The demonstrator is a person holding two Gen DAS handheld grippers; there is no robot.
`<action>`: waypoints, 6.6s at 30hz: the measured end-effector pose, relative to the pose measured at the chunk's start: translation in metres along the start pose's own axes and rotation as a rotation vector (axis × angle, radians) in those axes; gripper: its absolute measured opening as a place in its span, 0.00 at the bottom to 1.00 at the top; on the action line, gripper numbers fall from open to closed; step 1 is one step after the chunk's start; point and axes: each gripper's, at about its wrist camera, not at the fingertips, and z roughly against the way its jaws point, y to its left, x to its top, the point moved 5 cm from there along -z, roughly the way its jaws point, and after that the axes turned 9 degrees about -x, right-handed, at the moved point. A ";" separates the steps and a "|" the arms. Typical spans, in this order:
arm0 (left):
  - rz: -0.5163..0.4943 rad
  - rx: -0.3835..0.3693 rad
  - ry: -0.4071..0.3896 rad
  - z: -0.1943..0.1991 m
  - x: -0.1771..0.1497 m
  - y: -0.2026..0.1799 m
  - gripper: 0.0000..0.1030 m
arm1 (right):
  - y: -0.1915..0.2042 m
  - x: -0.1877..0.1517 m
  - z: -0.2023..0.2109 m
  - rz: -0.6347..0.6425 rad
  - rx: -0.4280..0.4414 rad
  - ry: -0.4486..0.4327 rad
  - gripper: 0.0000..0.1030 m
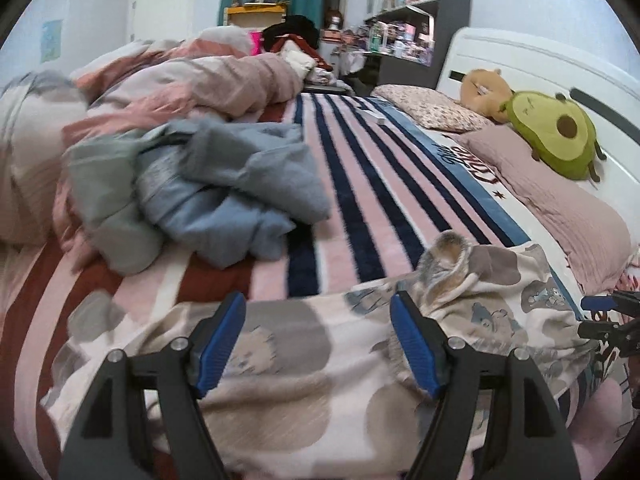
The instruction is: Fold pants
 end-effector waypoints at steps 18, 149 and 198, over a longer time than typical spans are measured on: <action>0.014 0.203 0.078 0.059 -0.084 0.138 0.69 | 0.021 0.014 -0.016 0.006 0.015 0.030 0.74; -0.243 -0.329 0.252 -0.043 -0.032 -0.098 0.62 | -0.010 0.037 -0.036 0.017 -0.037 -0.018 0.71; -0.219 -0.458 0.299 -0.108 0.005 -0.146 0.11 | -0.049 0.070 -0.035 -0.065 0.153 -0.045 0.48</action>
